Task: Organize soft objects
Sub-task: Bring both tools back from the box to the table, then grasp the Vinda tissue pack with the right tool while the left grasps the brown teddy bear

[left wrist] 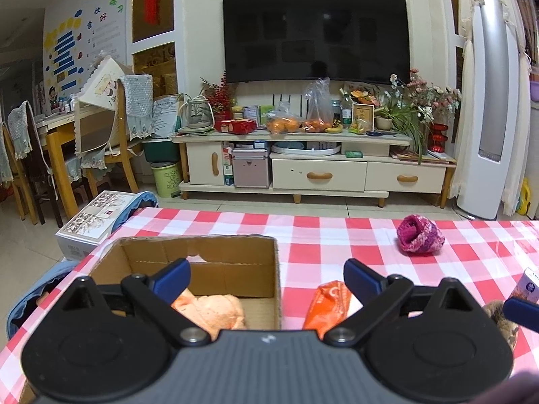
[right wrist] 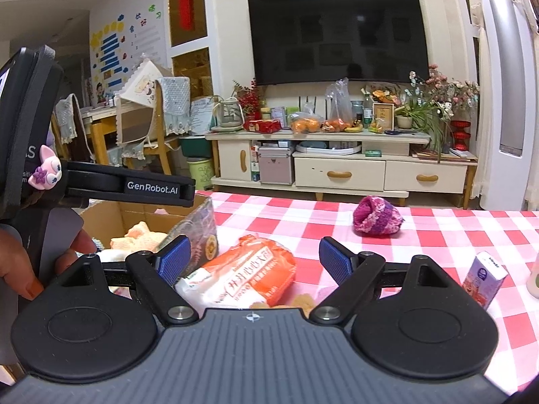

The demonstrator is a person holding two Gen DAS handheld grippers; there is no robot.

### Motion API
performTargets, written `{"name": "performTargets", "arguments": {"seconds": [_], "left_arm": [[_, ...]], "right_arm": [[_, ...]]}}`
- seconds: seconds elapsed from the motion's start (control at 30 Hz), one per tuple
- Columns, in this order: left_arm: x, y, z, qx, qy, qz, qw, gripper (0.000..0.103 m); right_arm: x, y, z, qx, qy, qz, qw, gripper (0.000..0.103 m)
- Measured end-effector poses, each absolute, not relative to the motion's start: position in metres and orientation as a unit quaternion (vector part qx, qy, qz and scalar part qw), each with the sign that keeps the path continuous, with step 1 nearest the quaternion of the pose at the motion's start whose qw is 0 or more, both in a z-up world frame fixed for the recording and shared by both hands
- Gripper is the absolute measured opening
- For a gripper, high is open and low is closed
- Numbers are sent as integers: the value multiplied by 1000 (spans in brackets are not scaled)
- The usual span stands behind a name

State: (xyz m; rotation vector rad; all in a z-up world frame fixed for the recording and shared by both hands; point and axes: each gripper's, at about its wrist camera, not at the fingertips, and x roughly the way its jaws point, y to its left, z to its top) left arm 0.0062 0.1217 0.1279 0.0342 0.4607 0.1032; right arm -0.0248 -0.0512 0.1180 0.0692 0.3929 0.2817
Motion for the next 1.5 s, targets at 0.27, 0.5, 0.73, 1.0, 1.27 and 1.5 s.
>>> {"name": "performTargets", "arguments": {"seconds": [0.27,0.5,0.73,1.0,1.27,1.5], "left_arm": [[7,106,123,33,235,39,971,101],[6,92,119,47,237,21,970,102],[3,77,114,60,243,-6,968,102],[2,57,107,86,246,-30,965,102],[-11,43,101,94,252,-55,962,102],[-28,32,87,81,281,-63,954,102]], "right_arm": [[-27,-56,113,51,202,120,971,103],[-30,-61,110,67,209,95,971,103],[-36,-68,110,79,205,64,974,103],[-39,-81,107,90,200,24,975,103],[-43,-109,100,115,193,-38,974,103],[-44,-130,84,127,202,-82,968,103]]}}
